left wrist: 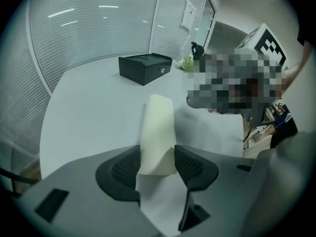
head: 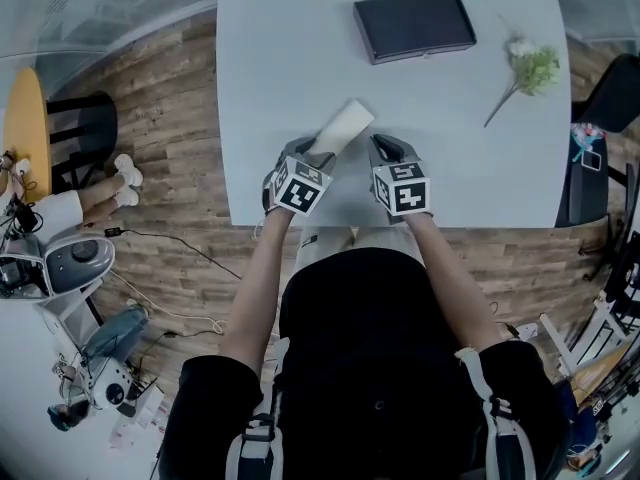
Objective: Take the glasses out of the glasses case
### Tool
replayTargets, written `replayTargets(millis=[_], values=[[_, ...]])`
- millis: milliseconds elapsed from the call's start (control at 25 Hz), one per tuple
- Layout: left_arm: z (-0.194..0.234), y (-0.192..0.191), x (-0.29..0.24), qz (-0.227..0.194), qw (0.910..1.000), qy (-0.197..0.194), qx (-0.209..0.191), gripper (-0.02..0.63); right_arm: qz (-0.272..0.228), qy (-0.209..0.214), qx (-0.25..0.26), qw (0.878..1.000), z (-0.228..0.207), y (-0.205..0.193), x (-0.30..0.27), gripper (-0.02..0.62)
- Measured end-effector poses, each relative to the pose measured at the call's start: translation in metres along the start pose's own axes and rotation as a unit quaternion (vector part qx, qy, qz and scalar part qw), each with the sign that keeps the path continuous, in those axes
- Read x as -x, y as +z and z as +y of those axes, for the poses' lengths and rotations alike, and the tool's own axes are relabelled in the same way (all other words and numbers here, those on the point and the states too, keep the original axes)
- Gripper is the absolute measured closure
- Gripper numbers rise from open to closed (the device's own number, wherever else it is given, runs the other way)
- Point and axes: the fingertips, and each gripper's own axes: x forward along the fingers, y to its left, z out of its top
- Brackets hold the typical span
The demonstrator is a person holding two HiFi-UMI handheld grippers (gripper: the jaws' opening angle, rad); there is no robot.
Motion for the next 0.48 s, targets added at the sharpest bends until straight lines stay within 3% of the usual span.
replayTargets(millis=[40,320,480], values=[[0.0,0.0,0.0,0.0,1.0,0.003,-0.003,0.379,0.004,0.006,-0.015,1.0,0.001,-0.002,-0.004,0.512],[-0.001,-0.002,-0.001,-0.009,0.9993,0.032,-0.016,0.376,0.006,0.031,-0.098,0.995,0.003,-0.006,-0.021,0.476],[-0.001,-0.002,-0.002,-0.014,0.9987,0.042,-0.025,0.374,0.006,0.054,-0.179,0.982,0.002,-0.007,-0.03,0.435]])
